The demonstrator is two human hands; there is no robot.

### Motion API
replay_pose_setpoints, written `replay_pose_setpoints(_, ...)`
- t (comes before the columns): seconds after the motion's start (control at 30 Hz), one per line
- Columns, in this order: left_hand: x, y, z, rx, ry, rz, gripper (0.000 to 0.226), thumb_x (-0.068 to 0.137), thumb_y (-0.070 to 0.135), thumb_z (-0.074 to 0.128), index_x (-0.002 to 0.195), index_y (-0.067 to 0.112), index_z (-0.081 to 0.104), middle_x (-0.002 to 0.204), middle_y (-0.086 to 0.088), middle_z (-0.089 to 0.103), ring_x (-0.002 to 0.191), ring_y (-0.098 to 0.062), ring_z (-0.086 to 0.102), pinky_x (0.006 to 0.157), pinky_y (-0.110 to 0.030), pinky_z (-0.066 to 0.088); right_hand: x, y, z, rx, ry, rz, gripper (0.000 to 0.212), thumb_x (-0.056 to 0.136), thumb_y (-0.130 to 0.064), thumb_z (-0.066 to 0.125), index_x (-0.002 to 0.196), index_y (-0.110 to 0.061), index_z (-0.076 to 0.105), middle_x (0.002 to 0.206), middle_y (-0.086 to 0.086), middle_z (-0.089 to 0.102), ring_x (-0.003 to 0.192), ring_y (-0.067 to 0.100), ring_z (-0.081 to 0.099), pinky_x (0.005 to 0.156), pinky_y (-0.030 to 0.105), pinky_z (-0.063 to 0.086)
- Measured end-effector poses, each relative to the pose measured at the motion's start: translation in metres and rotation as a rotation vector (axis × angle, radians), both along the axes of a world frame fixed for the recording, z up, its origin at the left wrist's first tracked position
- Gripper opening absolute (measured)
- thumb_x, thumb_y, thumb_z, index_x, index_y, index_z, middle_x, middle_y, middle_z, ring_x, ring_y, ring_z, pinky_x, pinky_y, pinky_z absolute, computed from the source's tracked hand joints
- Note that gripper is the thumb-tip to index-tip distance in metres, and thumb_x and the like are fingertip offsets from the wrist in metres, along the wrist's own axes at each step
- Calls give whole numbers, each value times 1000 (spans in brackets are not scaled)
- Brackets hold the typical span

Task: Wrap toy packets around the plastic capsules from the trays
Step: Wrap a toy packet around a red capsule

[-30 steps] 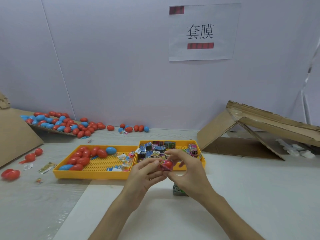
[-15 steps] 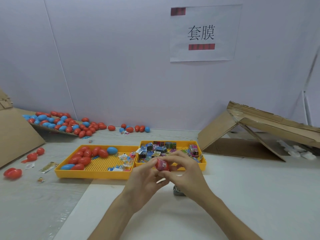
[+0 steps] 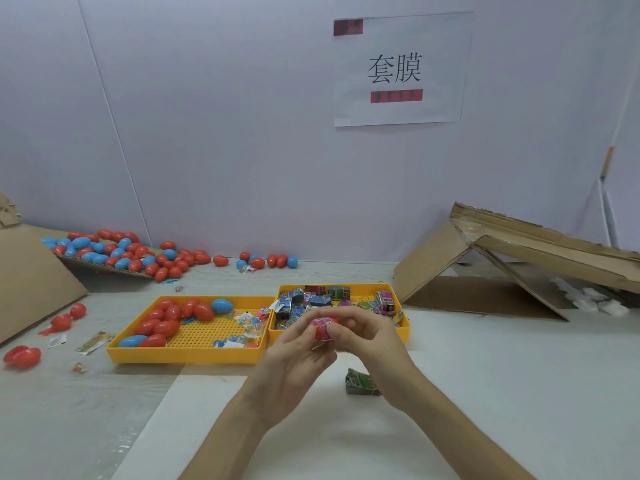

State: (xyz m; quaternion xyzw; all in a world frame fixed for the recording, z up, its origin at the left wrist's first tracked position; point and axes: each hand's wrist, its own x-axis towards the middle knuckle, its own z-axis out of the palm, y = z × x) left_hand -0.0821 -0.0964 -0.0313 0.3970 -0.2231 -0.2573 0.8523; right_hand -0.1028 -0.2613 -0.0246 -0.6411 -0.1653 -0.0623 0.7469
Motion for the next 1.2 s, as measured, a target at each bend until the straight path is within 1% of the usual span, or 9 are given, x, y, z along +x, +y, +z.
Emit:
replay_pose_setpoints(0.1,2,-2,-2,-1,4,39,42,92,17,68,131,3,63,132,-25,60,119,-26,63,95,-28,53,1,2,-2,111,57,24,34,84,-27,79,114,-12,75,112,16,74,107,31,70,86,33,56)
replay_pose_setpoints(0.2,4,-2,-5,7,-20,29,42,96,13,60,137,4,59,140,-27,56,131,-32,56,99,-29,52,3,1,-3,187,93,37,36,82,-23,78,115,-9,73,112,20,73,107,32,70,85,32,56)
replay_pose_setpoints(0.37,3,-2,-5,-16,-16,17,61,83,23,82,138,9,60,143,-24,55,134,-33,54,99,-30,52,2,3,-2,258,153,41,28,79,-20,76,107,-14,79,109,12,75,105,24,72,83,27,57)
replay_pose_setpoints(0.5,3,-1,-5,-16,-33,9,65,83,23,83,140,9,57,145,-25,52,136,-35,51,101,-32,51,2,2,0,273,166,68,28,79,-18,74,106,-13,79,110,13,75,103,22,72,84,27,57)
replay_pose_setpoints(0.67,1,0,-2,78,-86,32,73,74,29,90,140,18,59,134,-14,63,119,-24,64,92,-28,53,2,-1,1,294,210,65,26,86,-21,71,109,-9,76,116,19,70,106,27,68,85,32,56)
replay_pose_setpoints(0.8,1,1,-1,136,-130,76,80,70,27,92,142,26,57,120,-14,67,110,-21,65,90,-28,53,1,-1,3,166,161,29,33,84,-30,75,107,-6,73,102,13,72,102,29,70,88,37,57)
replay_pose_setpoints(0.9,2,1,-2,168,-146,102,82,66,28,94,140,27,58,108,-14,66,102,-19,65,89,-28,53,1,-3,3,133,146,24,27,84,-26,73,99,-3,72,98,13,72,97,29,71,87,36,57)
replay_pose_setpoints(1.0,2,1,-3,196,-176,93,80,66,31,94,138,26,60,112,-14,67,103,-19,64,90,-28,52,0,-5,4,151,147,37,13,86,-20,71,85,-7,72,94,15,70,92,28,70,83,35,56)
replay_pose_setpoints(1.2,1,0,-3,213,-198,98,76,67,34,93,136,25,62,117,-15,67,103,-22,60,89,-28,51,0,-4,3,160,132,30,15,87,-21,68,80,-8,69,87,14,67,89,26,69,82,34,56)
